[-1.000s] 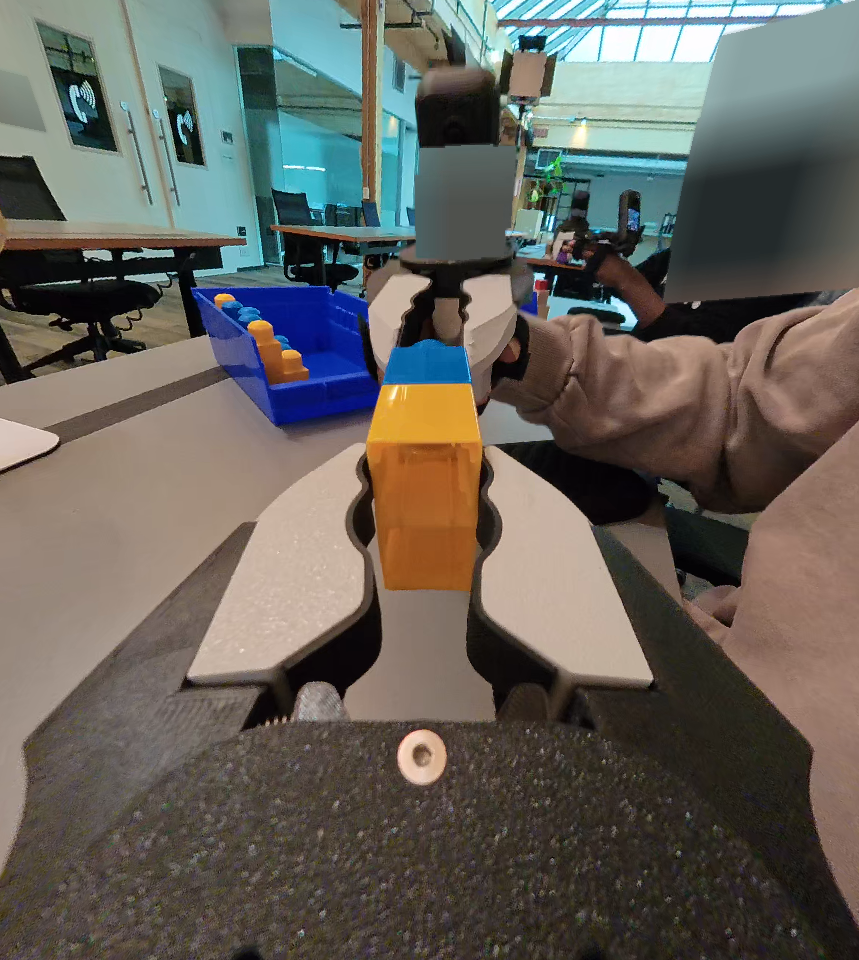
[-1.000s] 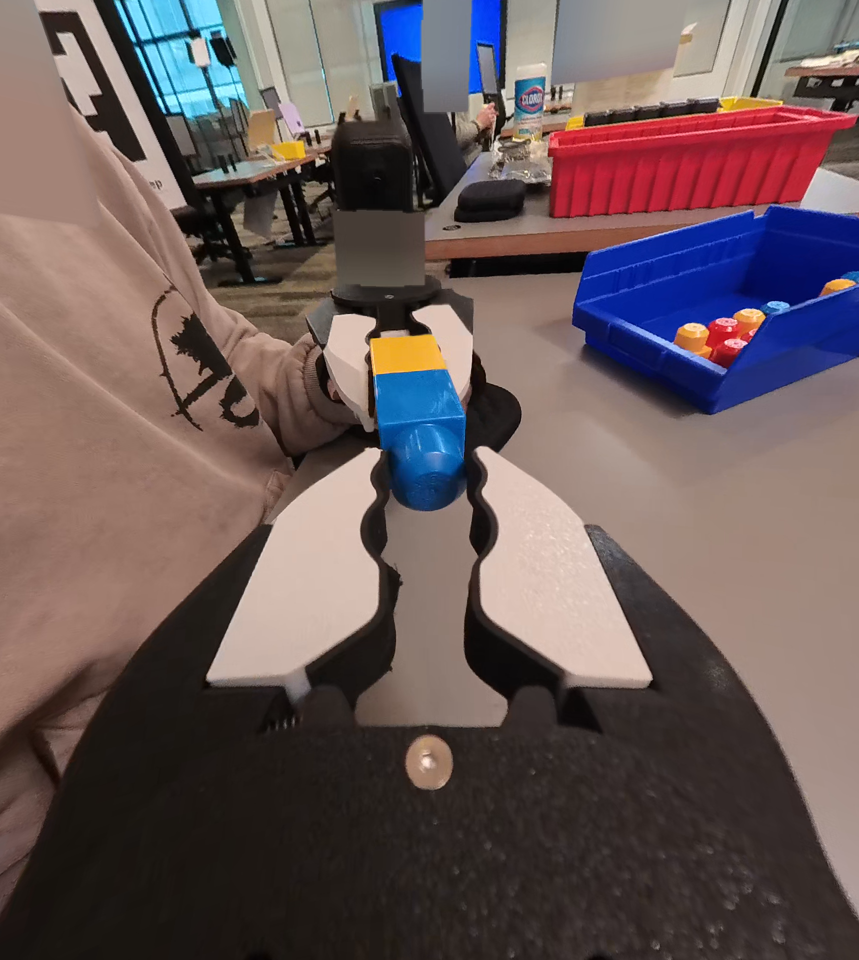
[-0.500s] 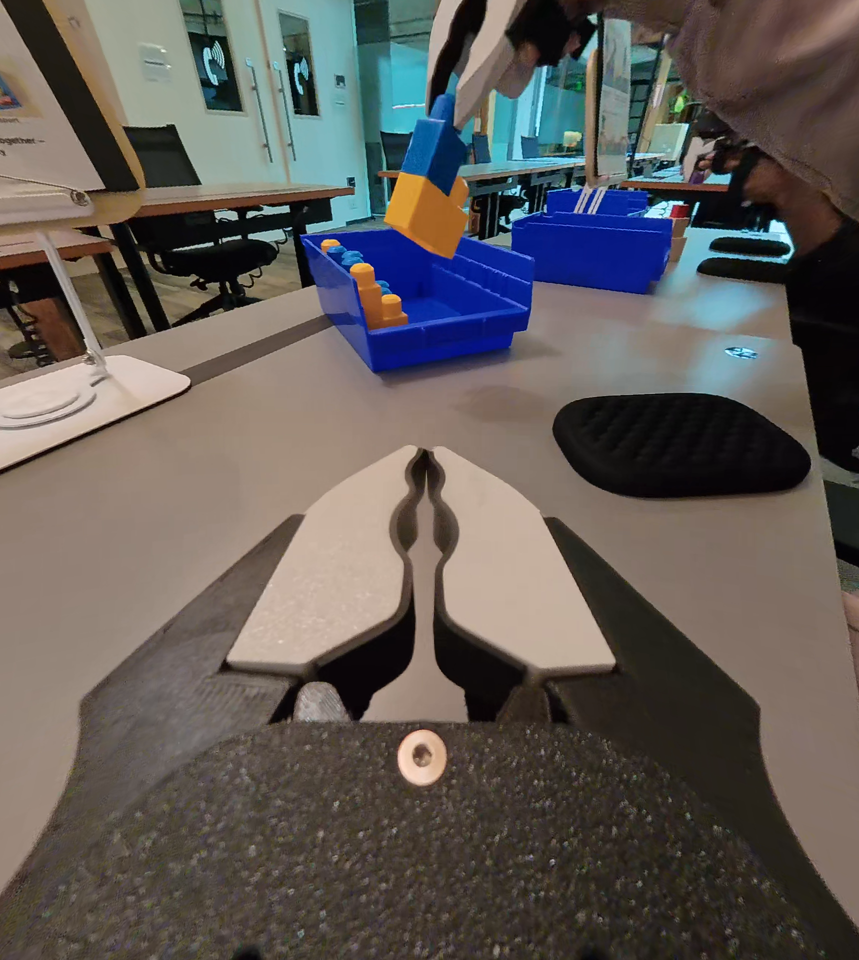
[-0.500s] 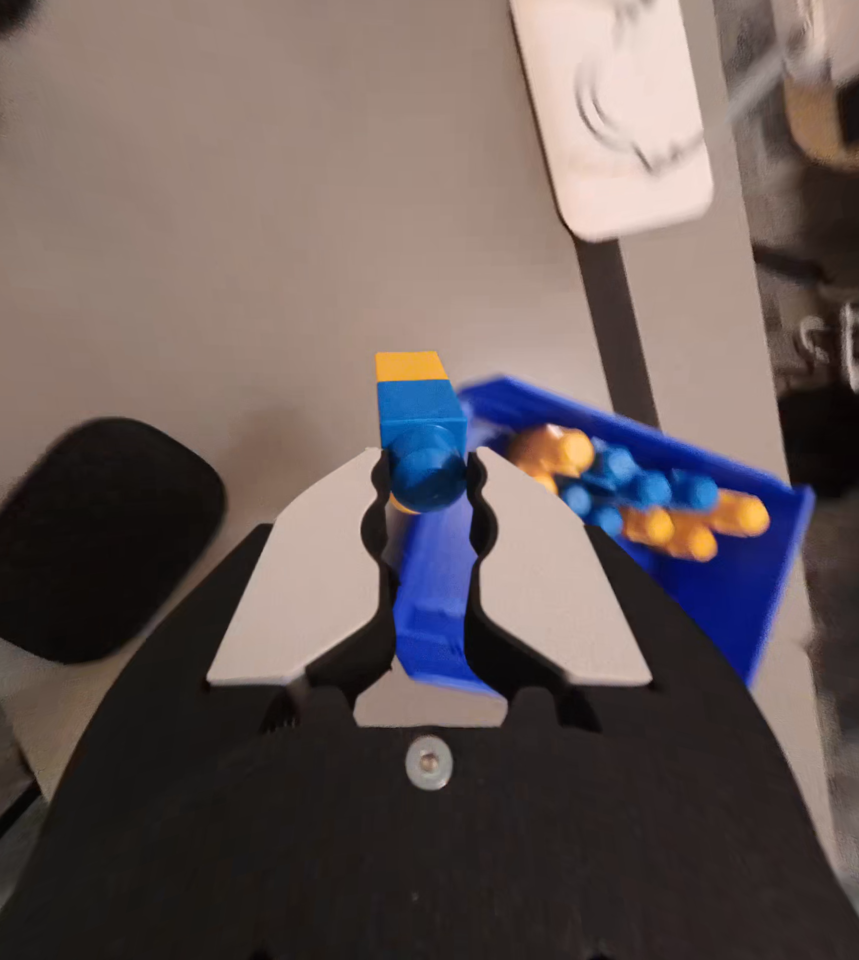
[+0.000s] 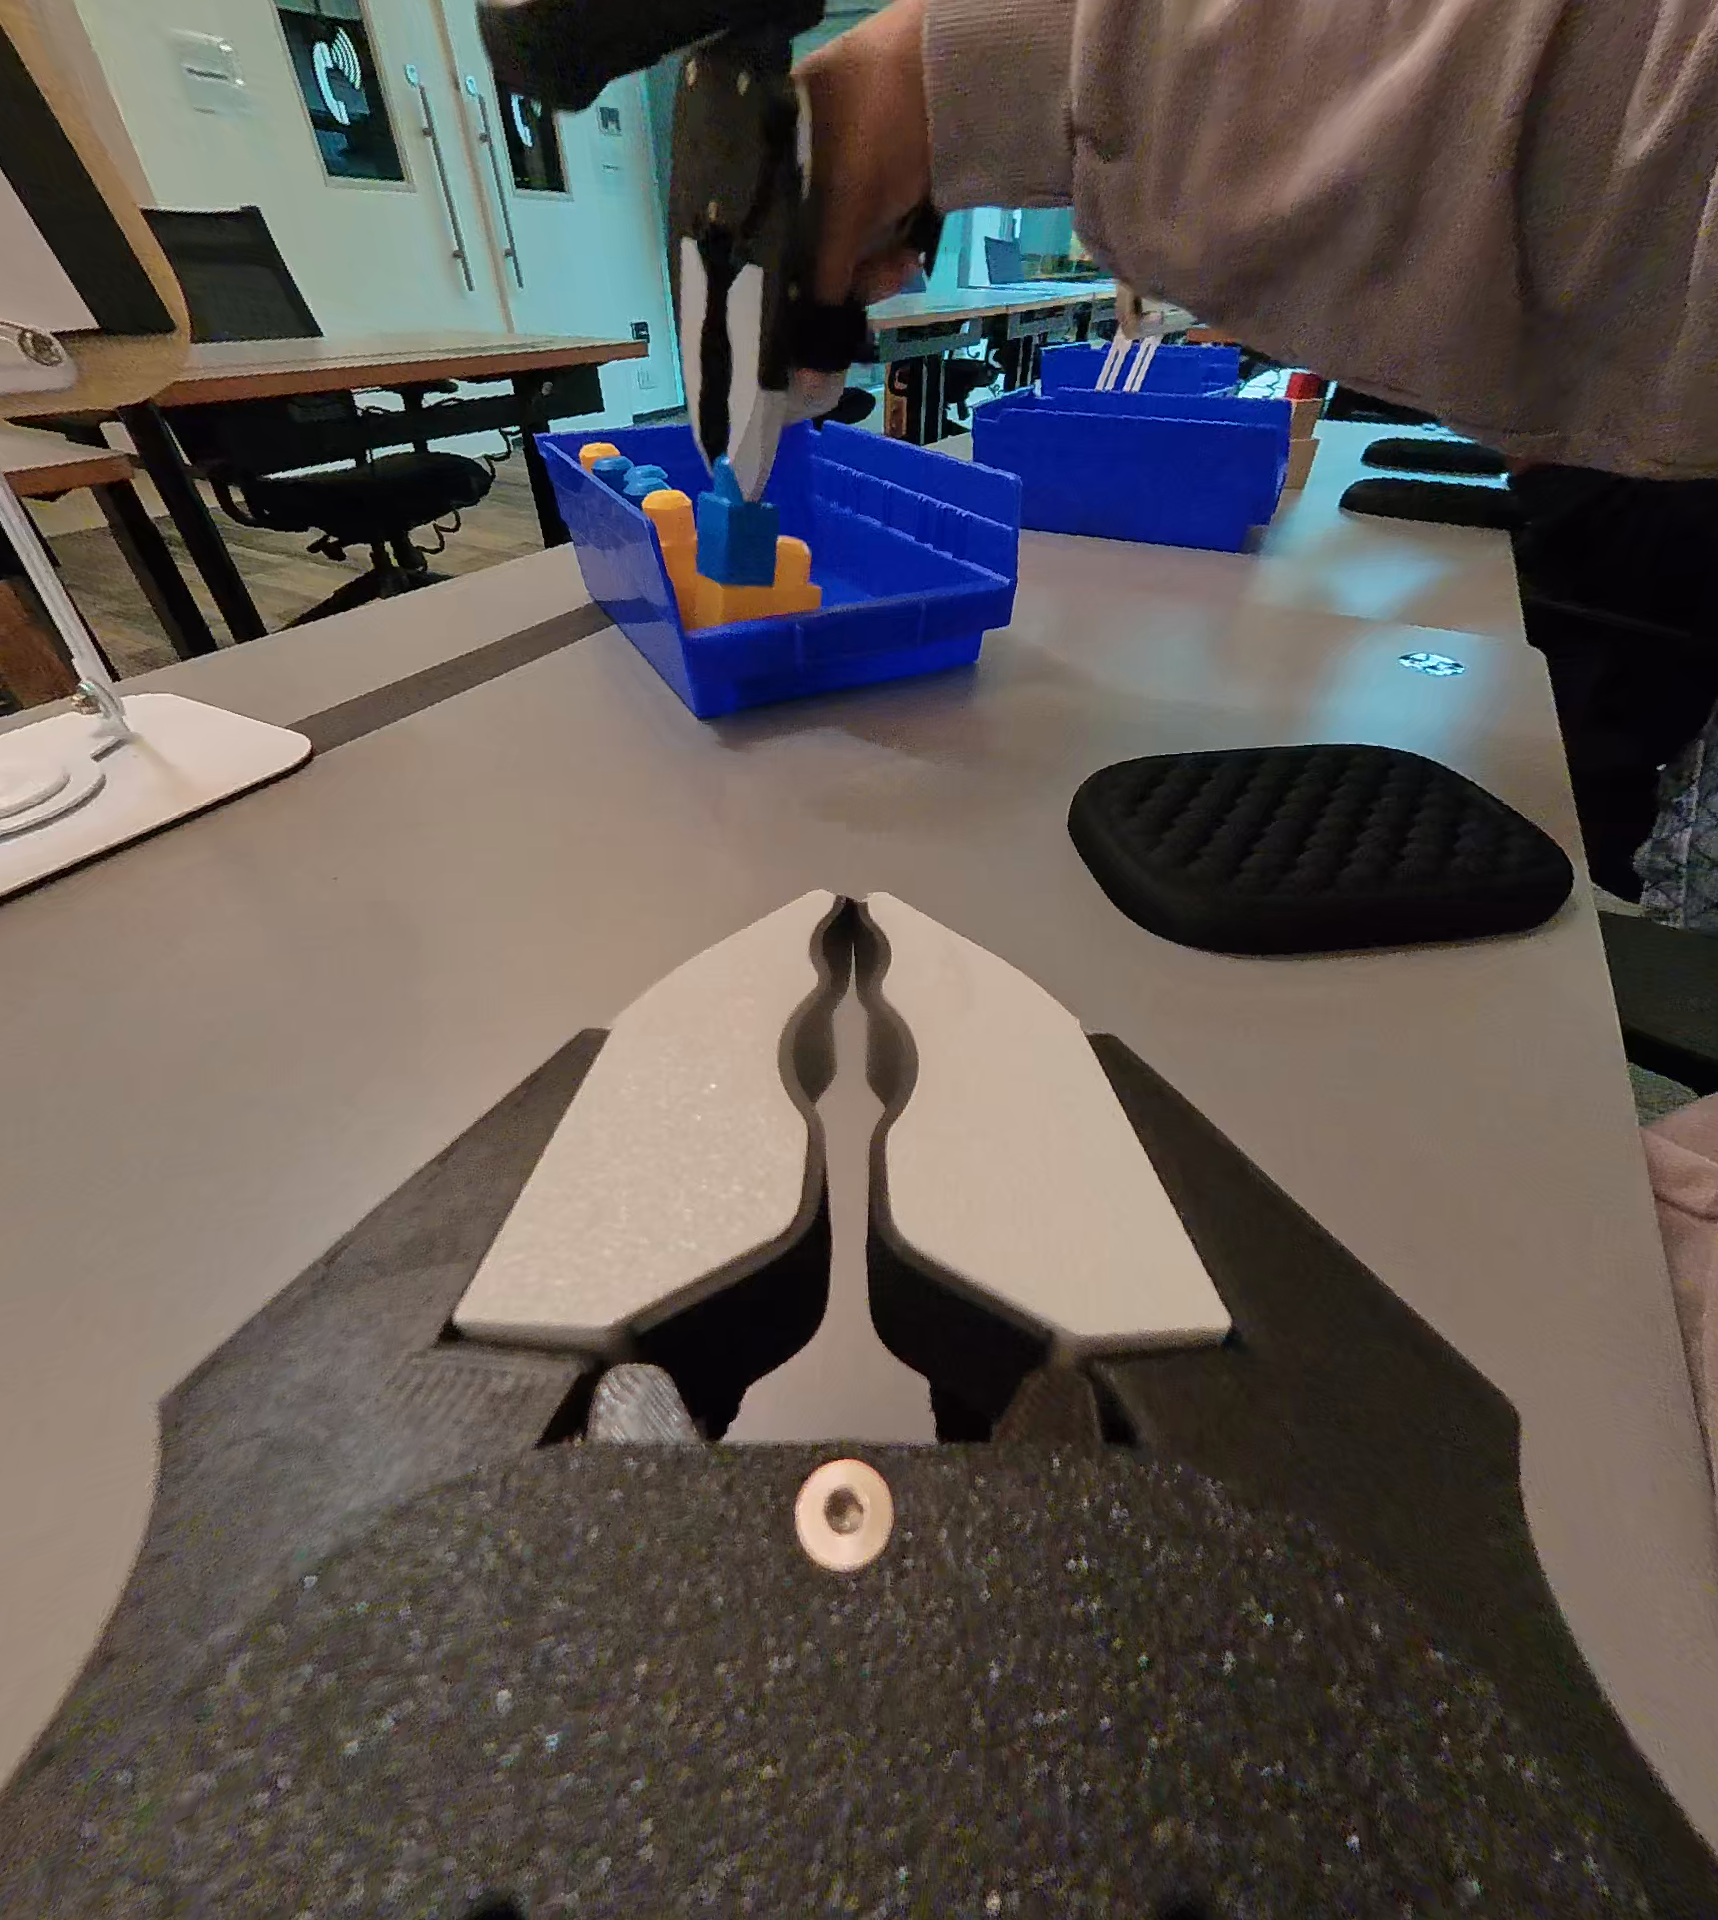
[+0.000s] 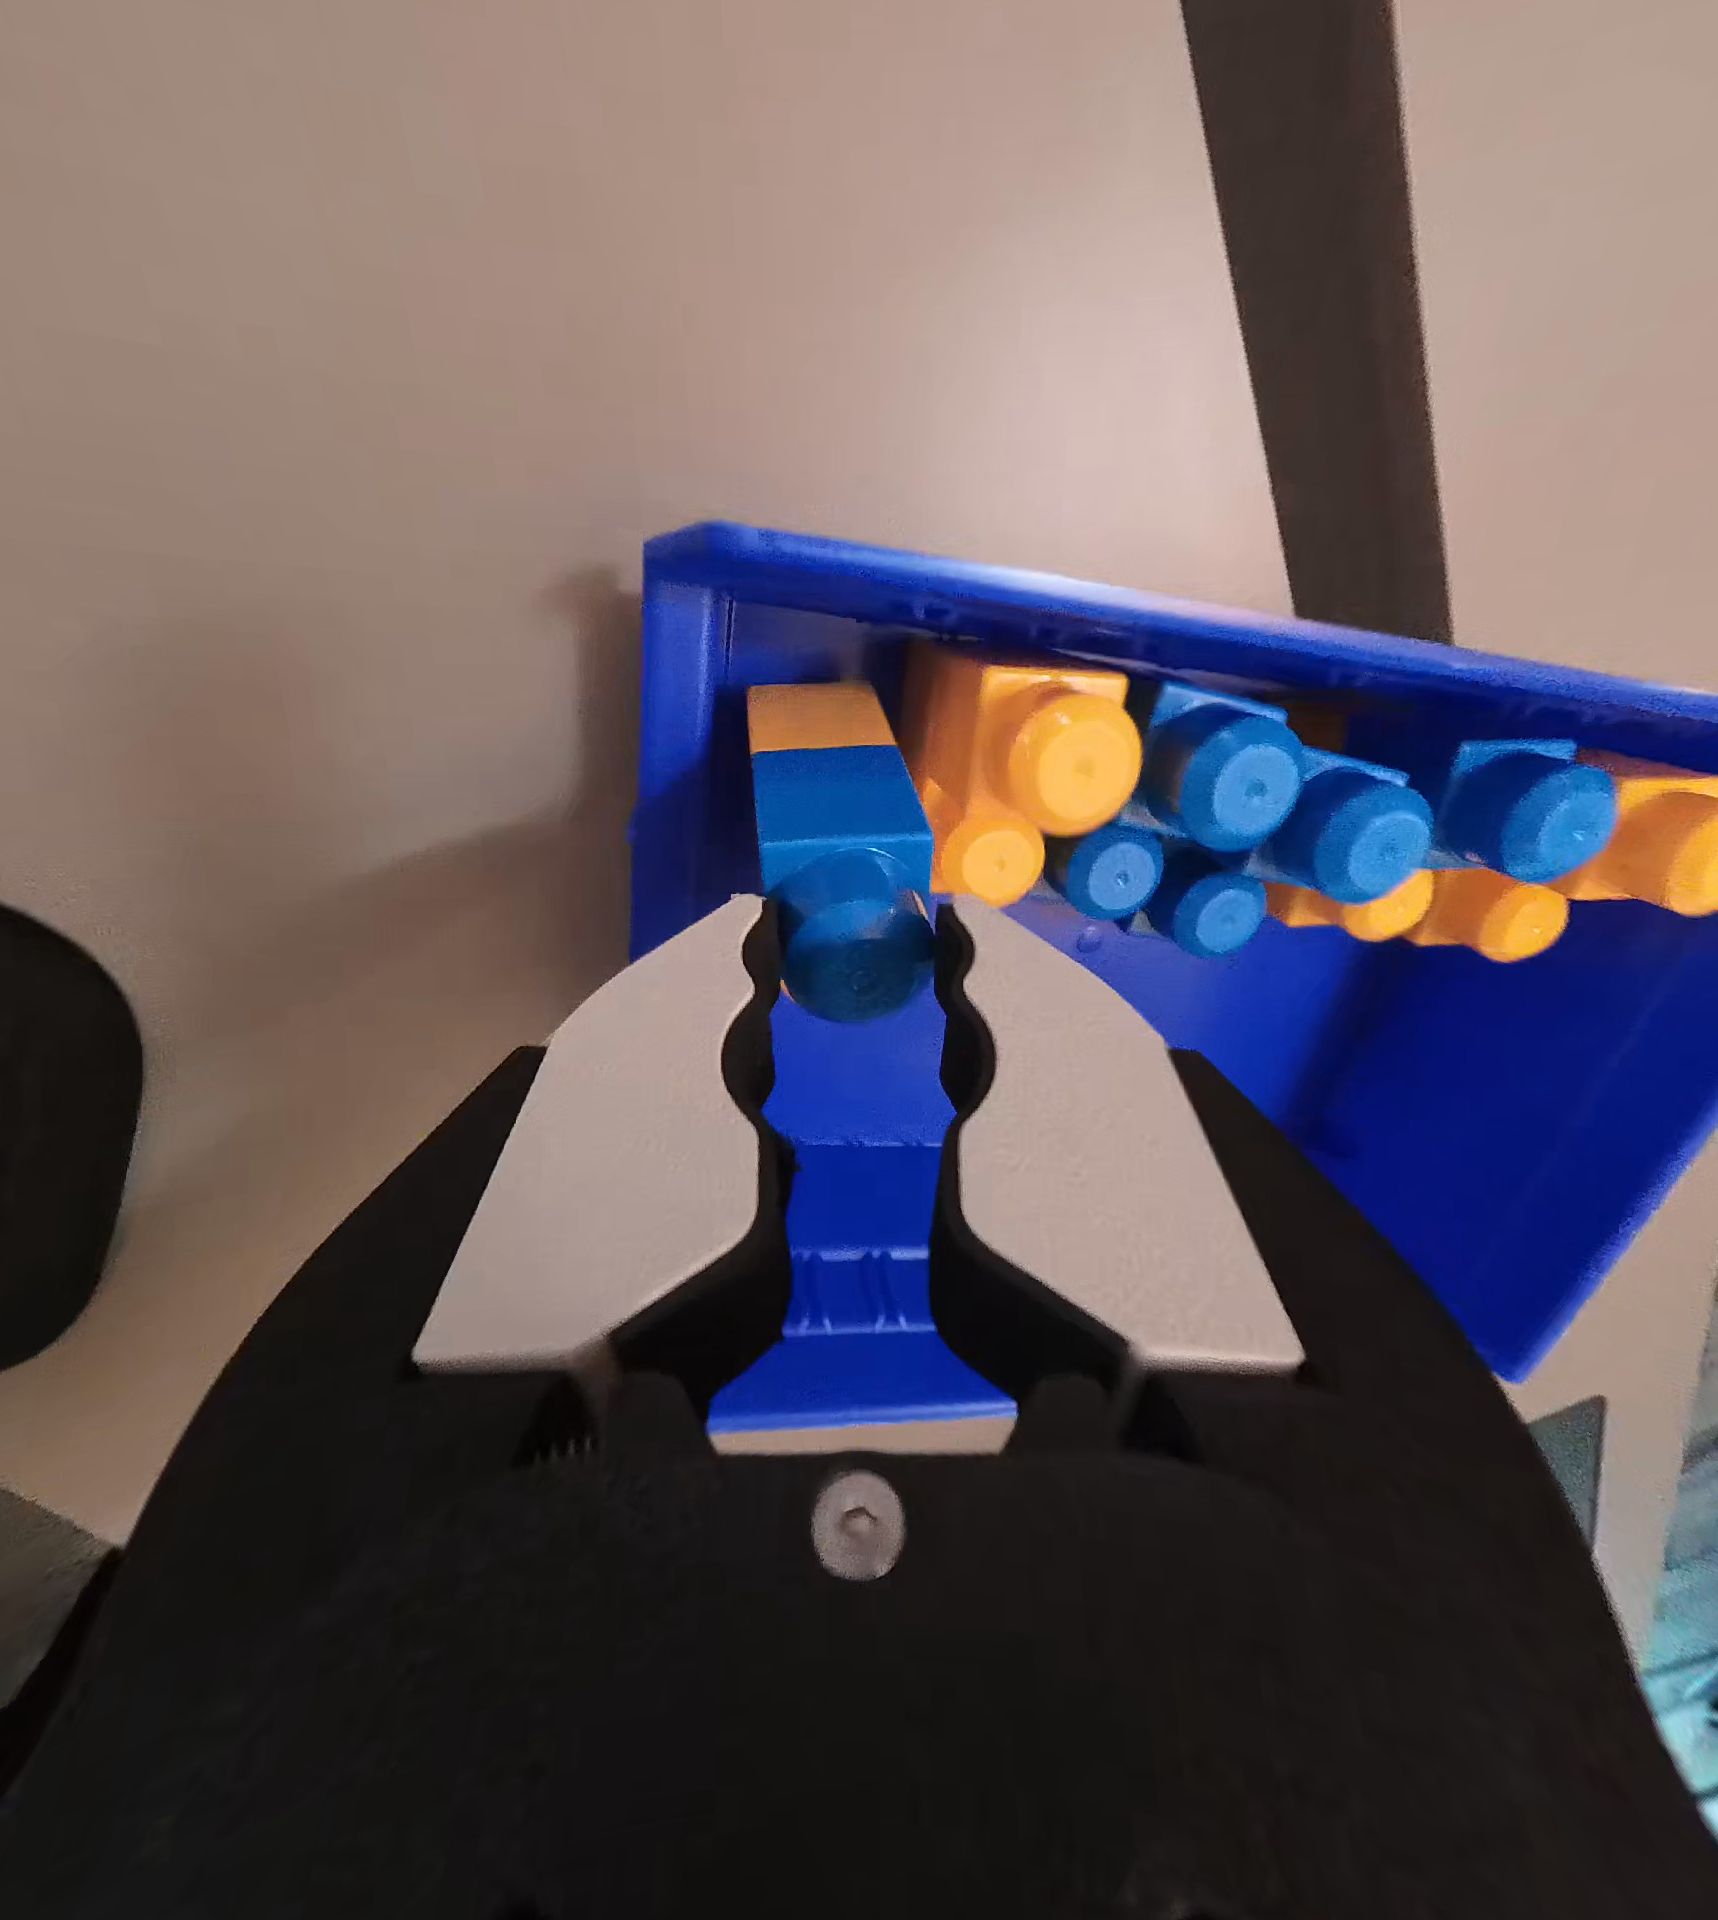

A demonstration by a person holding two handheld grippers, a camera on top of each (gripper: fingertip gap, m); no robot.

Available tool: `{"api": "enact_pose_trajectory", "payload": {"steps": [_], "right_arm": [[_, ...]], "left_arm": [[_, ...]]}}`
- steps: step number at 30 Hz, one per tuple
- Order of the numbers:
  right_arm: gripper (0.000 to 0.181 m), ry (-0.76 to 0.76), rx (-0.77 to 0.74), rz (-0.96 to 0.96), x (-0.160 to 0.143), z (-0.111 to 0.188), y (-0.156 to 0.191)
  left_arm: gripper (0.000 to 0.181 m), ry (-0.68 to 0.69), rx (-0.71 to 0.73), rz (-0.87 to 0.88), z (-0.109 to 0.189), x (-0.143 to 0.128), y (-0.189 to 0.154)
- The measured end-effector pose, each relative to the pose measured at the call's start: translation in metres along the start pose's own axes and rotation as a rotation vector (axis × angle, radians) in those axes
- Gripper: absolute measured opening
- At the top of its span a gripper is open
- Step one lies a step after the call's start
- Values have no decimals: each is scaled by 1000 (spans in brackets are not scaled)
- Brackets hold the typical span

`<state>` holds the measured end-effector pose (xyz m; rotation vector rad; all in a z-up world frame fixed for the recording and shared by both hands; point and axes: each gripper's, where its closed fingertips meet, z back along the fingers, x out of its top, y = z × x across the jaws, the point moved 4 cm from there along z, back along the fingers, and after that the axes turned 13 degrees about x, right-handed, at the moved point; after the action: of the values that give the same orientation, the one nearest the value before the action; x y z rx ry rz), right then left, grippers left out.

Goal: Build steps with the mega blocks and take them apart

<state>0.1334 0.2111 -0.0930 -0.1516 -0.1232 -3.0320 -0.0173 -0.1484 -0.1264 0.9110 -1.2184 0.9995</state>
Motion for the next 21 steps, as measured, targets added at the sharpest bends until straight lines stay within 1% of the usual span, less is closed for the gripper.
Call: {"api": "enact_pose_trajectory", "payload": {"steps": [3,6,8,10,13,15,17,21], "right_arm": [[28,24,0,-40,10,-16,-4],[28,17,-18,-136,17,-23,-7],[28,-37,-22,-206,22,-26,-9],[31,-85,-38,-221,26,-24,-10],[38,-170,-35,-223,28,-13,-5],[38,-279,-34,-207,32,1,4],[38,-433,-50,-187,38,19,16],[41,-824,-124,-188,52,50,47]], "left_arm": [[0,-3,-4,-20,1,-1,-1],[0,1,-5,-49,2,-3,-3],[0,5,-7,-56,1,-4,-4],[0,8,-6,-63,1,-4,-4],[0,6,-2,-65,1,-4,-4],[0,-1,10,-56,2,-3,-2],[0,-2,19,-31,3,-1,1],[0,-23,96,40,6,11,17]]}}
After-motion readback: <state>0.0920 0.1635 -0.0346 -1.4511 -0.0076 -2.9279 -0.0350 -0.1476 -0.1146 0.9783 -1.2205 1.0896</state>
